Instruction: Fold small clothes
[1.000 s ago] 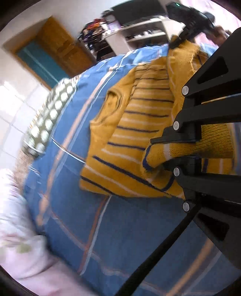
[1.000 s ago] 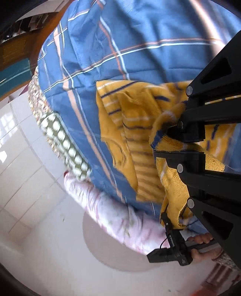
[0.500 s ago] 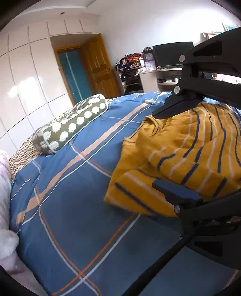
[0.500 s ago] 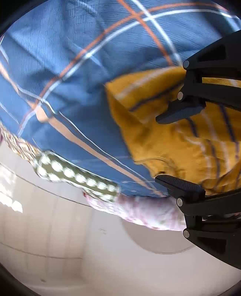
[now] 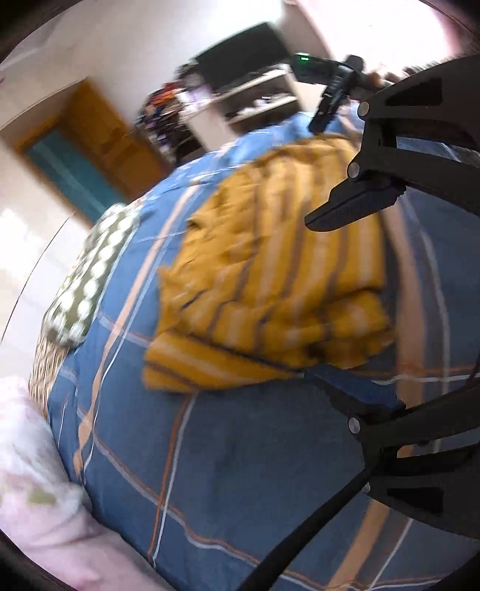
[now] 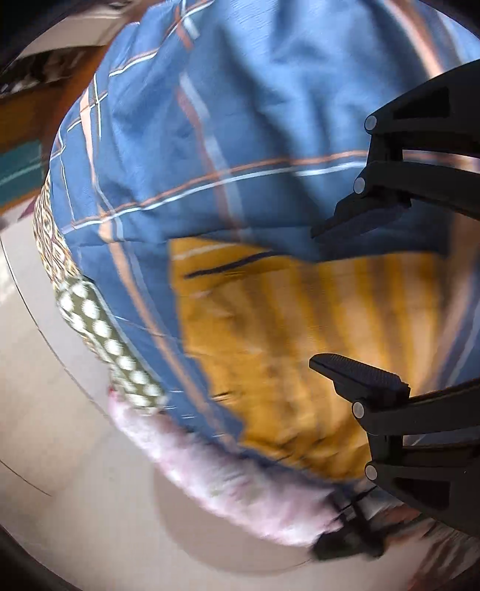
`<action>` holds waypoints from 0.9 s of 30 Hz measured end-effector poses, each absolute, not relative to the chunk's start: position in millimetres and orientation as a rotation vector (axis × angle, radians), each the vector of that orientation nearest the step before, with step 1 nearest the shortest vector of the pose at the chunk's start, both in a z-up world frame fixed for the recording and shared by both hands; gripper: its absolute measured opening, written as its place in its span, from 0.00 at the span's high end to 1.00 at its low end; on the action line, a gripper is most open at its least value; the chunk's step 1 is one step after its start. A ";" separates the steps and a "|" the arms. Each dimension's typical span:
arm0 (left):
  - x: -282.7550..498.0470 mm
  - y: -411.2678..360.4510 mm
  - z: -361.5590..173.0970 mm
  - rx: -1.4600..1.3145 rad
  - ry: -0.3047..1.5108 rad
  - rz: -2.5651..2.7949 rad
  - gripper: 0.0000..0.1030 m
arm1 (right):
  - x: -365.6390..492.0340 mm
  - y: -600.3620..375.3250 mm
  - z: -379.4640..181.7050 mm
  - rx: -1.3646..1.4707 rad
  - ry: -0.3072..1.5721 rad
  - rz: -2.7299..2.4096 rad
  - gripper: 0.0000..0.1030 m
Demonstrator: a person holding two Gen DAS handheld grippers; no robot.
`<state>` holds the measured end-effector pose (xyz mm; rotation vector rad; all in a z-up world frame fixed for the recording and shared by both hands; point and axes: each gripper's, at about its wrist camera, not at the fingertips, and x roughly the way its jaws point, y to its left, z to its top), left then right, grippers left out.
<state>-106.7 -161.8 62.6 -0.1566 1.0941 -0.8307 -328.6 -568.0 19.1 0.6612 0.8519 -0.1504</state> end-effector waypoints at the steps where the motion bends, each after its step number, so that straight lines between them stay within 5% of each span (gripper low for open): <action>1: -112.0 -164.1 59.1 -0.130 1.093 -0.834 0.29 | -332.6 -561.8 13.0 0.649 0.865 -0.144 0.35; 4: -117.9 -177.0 40.2 -0.024 1.105 -0.804 0.29 | -340.0 -548.3 -7.8 0.619 0.885 -0.153 0.36; 5: -117.6 -179.5 33.3 0.012 1.134 -0.776 0.45 | -340.8 -545.9 -11.2 0.611 0.876 -0.152 0.50; 6: -113.7 -181.3 27.0 0.049 1.186 -0.751 0.82 | -341.5 -548.0 -12.9 0.627 0.876 -0.137 0.75; 7: -109.9 -181.4 26.0 0.063 1.222 -0.745 0.97 | -343.2 -552.9 -12.2 0.662 0.872 -0.125 0.82; 16: -97.2 -133.0 76.2 0.154 1.093 -0.514 0.92 | -383.1 -579.0 2.9 0.593 0.907 -0.311 0.87; 23: -124.4 -110.2 61.6 -0.060 1.026 -0.525 0.41 | -392.3 -549.5 44.5 0.499 0.816 -0.315 0.87; 27: -121.2 -117.3 44.5 -0.127 0.974 -0.487 0.37 | -346.3 -495.9 61.4 0.401 0.843 -0.211 0.87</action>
